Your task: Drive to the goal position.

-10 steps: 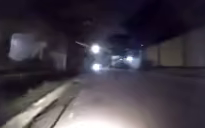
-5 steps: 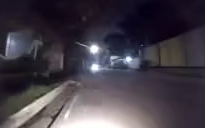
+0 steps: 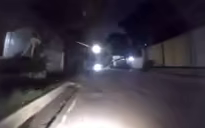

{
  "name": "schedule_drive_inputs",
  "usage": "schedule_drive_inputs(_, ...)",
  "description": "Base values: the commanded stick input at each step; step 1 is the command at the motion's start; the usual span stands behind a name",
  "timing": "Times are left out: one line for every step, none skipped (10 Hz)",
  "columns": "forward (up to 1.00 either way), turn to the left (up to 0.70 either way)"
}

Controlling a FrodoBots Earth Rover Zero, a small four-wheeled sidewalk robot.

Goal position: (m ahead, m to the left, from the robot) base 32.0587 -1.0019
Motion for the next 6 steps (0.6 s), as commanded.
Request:
schedule_drive_inputs(0.7,0.0)
schedule_drive_inputs(0.7,0.0)
schedule_drive_inputs(0.7,-0.2)
schedule_drive_inputs(0.7,-0.34)
schedule_drive_inputs(0.7,-0.35)
schedule_drive_inputs(0.7,-0.17)
